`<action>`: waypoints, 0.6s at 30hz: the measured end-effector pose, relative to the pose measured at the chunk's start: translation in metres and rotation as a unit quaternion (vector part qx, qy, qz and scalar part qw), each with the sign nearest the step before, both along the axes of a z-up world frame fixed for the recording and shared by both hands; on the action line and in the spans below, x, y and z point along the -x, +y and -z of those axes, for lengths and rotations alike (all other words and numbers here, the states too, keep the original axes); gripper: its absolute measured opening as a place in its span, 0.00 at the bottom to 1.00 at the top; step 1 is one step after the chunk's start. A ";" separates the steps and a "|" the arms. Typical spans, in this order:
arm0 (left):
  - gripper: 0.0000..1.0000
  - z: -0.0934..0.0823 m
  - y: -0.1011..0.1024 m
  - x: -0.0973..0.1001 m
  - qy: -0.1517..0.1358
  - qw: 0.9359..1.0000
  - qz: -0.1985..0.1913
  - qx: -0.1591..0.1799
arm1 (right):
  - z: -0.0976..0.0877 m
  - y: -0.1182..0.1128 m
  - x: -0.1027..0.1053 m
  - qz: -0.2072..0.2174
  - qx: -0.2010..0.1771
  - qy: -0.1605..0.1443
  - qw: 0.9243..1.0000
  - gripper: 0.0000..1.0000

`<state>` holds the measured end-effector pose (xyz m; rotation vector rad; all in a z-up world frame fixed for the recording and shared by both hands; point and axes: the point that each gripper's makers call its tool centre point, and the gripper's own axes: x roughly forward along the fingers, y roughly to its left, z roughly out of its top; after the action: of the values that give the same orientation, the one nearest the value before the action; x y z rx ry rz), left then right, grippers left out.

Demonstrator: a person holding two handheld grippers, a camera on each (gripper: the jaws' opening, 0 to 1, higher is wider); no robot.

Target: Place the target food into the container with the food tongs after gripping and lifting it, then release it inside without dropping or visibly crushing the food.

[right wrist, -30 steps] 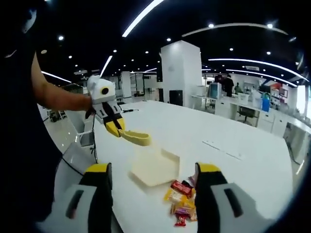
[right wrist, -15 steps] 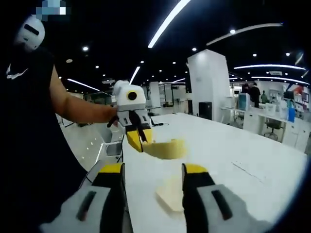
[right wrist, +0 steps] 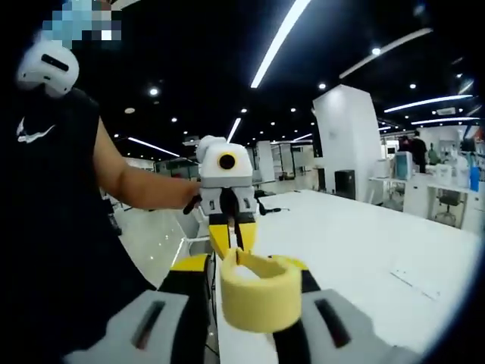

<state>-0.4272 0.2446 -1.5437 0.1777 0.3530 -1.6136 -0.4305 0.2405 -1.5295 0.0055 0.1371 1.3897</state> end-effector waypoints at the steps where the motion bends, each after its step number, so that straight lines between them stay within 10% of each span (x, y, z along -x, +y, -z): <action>1: 0.00 0.000 0.000 0.001 0.002 1.000 0.002 -0.001 | 0.000 0.000 0.001 -0.002 -0.001 0.000 1.000 0.25; 18: 0.11 -0.005 -0.004 0.000 0.010 1.000 0.002 0.007 | -0.006 0.000 -0.002 0.011 -0.043 0.021 0.999 0.20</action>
<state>-0.4277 0.2406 -1.5386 0.1521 0.3569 -1.6215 -0.4290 0.2401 -1.5232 0.1077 0.1130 1.3730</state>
